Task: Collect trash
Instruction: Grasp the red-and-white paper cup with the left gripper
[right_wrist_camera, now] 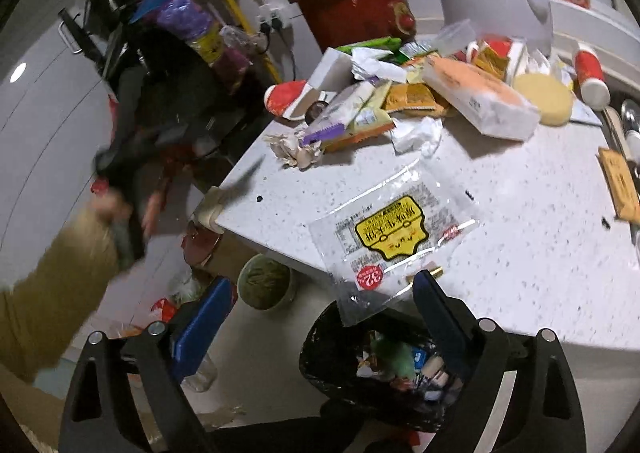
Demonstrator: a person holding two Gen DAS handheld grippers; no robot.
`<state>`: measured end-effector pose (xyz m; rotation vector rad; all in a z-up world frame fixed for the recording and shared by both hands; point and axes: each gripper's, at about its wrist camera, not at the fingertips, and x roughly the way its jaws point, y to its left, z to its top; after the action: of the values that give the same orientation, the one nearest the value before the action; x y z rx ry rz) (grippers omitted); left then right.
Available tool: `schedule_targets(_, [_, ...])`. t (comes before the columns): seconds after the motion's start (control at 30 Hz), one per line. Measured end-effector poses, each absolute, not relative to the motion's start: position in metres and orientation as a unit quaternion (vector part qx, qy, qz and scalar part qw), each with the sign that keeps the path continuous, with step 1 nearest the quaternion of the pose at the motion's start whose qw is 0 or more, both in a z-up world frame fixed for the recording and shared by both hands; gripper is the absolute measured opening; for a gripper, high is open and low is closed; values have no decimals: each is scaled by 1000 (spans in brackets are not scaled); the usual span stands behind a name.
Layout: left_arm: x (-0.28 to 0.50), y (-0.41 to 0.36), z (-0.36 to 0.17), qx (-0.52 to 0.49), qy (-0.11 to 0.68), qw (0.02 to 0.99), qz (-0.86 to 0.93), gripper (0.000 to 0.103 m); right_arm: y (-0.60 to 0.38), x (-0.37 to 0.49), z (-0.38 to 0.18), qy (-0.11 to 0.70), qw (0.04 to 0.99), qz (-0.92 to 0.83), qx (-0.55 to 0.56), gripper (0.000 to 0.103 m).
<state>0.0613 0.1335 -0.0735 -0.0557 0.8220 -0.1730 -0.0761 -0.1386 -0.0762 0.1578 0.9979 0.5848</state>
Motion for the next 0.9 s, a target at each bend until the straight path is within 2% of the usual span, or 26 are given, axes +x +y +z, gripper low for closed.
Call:
schedule_targets(0.3, [152, 110, -100, 43, 462, 876, -133, 90, -148, -92, -80, 476, 842, 235, 96, 90])
schedule_targets(0.53, [173, 111, -119, 50, 484, 867, -111, 89, -156, -90, -83, 476, 846, 208, 122, 90])
schedule_targets(0.63, [176, 116, -120, 34, 481, 869, -112, 78, -154, -87, -85, 478, 845, 205, 125, 90])
schedule_targets(0.9, [164, 121, -109, 30, 469, 877, -100, 77, -148, -66, -65, 448, 859, 220, 114, 90])
